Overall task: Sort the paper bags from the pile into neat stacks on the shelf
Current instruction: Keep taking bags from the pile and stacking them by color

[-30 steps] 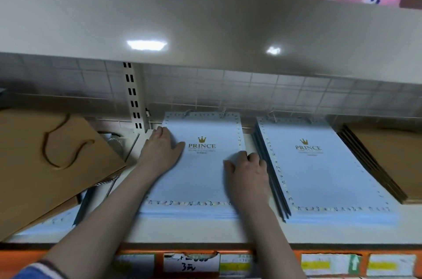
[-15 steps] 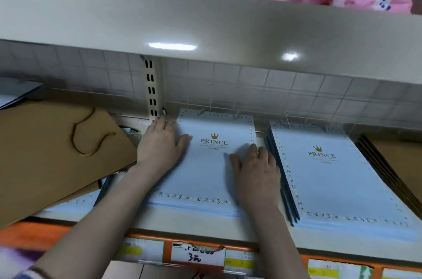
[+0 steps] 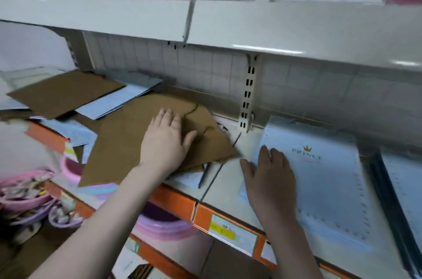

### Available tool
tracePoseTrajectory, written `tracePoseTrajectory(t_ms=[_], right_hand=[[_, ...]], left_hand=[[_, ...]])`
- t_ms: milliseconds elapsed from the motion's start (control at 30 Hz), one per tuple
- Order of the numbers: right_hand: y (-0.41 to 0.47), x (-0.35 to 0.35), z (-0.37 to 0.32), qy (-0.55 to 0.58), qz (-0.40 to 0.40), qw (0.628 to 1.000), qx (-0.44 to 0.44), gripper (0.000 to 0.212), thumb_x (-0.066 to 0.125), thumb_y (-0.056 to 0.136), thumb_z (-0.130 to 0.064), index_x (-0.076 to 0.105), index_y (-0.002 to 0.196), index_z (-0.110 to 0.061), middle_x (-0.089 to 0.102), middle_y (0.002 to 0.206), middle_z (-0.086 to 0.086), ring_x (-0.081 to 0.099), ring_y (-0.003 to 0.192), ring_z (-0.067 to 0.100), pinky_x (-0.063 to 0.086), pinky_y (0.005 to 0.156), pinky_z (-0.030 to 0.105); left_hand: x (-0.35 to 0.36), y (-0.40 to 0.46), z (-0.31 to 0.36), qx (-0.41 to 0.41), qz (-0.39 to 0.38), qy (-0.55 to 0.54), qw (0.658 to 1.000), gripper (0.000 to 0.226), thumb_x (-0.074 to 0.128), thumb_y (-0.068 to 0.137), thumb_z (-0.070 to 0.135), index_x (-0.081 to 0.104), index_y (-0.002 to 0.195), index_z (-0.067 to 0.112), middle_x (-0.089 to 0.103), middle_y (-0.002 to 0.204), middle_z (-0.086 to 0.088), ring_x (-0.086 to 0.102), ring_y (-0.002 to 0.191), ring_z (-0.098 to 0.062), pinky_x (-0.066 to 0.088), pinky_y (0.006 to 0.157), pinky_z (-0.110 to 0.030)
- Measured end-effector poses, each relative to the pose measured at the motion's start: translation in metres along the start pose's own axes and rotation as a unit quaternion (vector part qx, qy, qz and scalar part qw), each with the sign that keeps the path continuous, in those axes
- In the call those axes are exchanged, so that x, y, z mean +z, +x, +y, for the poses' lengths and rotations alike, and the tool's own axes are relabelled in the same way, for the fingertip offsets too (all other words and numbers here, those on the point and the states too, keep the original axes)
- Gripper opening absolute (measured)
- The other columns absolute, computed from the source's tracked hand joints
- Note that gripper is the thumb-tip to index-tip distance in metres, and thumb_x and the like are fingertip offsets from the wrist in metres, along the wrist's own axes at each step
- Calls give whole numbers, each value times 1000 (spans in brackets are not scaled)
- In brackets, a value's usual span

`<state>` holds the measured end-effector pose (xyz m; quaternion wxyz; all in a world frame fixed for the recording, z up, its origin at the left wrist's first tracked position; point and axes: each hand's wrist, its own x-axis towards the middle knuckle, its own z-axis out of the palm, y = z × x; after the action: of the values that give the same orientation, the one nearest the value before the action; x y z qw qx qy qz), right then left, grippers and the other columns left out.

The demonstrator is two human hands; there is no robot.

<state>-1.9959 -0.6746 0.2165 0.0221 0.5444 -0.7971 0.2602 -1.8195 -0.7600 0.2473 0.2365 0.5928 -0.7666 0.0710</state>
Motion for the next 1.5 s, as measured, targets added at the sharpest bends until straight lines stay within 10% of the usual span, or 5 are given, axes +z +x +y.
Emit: tracePoseTrajectory(t_ms=[400, 533, 800, 1067, 1500], right_hand=[[-44, 58, -149, -36, 2, 999, -1, 60, 35, 95, -50, 31, 143, -14, 40, 138, 11, 35, 130, 27, 32, 108, 40], [-56, 76, -175, -38, 64, 997, 28, 51, 58, 87, -41, 56, 123, -5, 58, 116, 20, 54, 111, 38, 47, 93, 48], [-60, 90, -189, -47, 126, 986, 103, 51, 76, 73, -36, 64, 108, 0, 60, 106, 29, 57, 101, 47, 49, 87, 50], [-59, 89, -178, -42, 52, 978, 199, 75, 44, 87, -61, 29, 142, -13, 36, 142, 19, 35, 129, 32, 30, 106, 38], [-42, 83, -140, 16, -16, 984, 178, 67, 46, 92, -47, 24, 148, -18, 27, 149, 18, 26, 137, 31, 23, 111, 39]], left_hand=[[-14, 10, -176, 7, -63, -8, 998, 67, 43, 90, 56, 37, 143, 15, 27, 151, -19, 17, 143, -33, 12, 116, -37], [-5, 26, -202, 63, -107, 3, 992, 79, 28, 87, 69, 30, 147, 17, 23, 154, -14, 15, 144, -28, 10, 115, -35], [10, 25, -206, 108, -100, -16, 989, 102, -7, 69, 73, 33, 145, 17, 37, 148, -13, 30, 138, -25, 8, 117, -40], [5, 26, -192, 87, -63, -93, 990, 66, 33, 88, 64, 52, 126, 13, 52, 130, -9, 43, 121, -25, 29, 105, -35], [21, 75, -178, 138, -154, -40, 978, 78, 21, 87, 70, 22, 149, 23, 9, 157, -15, 2, 145, -26, 2, 117, -39]])
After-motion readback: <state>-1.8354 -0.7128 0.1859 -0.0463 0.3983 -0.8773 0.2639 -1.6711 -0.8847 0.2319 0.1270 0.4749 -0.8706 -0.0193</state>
